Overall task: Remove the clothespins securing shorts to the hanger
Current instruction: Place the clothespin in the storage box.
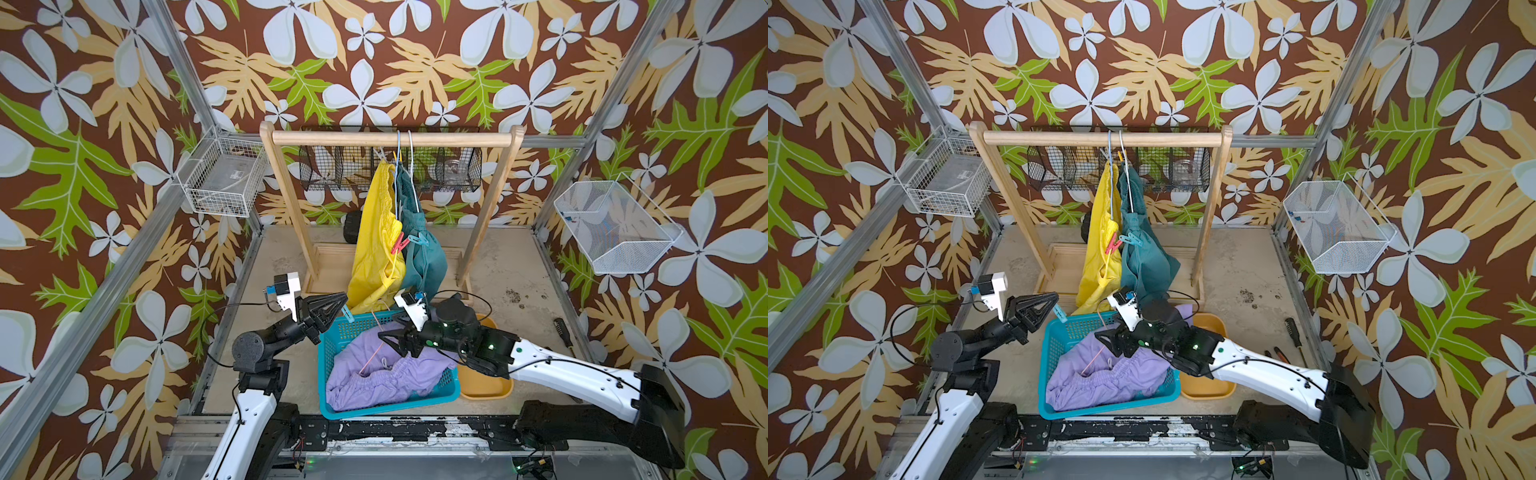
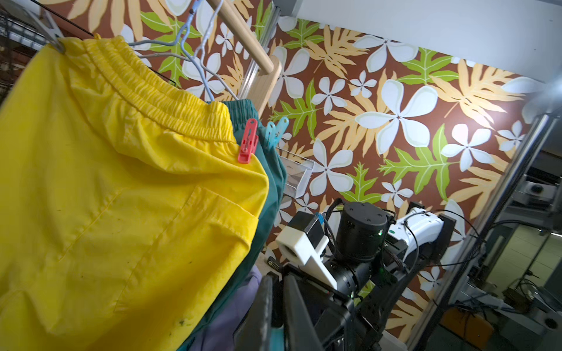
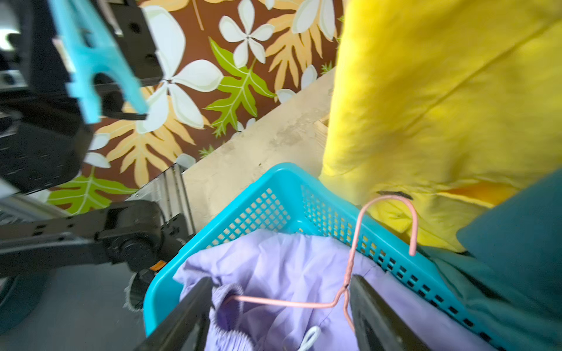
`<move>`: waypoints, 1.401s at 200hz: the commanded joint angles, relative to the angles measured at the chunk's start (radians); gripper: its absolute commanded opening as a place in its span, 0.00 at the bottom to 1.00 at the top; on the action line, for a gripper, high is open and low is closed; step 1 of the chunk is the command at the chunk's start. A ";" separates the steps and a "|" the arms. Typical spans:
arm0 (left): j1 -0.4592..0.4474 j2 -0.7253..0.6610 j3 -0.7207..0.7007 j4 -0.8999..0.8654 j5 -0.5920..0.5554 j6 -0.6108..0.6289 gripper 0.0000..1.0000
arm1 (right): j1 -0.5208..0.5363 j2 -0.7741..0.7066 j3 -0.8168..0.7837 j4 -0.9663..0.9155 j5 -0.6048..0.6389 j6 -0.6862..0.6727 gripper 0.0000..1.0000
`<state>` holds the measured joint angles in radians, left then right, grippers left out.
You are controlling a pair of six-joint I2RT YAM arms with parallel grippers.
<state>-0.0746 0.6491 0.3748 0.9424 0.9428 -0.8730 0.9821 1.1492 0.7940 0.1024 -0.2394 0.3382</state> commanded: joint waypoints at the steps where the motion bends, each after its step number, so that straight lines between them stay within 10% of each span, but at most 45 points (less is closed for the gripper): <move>1: -0.001 0.030 -0.010 0.294 0.089 -0.113 0.00 | -0.014 -0.117 -0.056 0.016 -0.111 0.006 0.72; 160: -0.475 0.266 0.099 0.194 -0.059 0.176 0.00 | -0.096 -0.217 -0.019 0.060 -0.398 -0.034 0.65; 280: -0.570 0.328 0.125 0.176 -0.121 0.233 0.00 | -0.095 -0.157 0.022 0.107 -0.397 -0.030 0.65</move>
<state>-0.6380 0.9741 0.4980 1.0771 0.8265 -0.6430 0.8852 0.9768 0.8028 0.1570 -0.6361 0.3035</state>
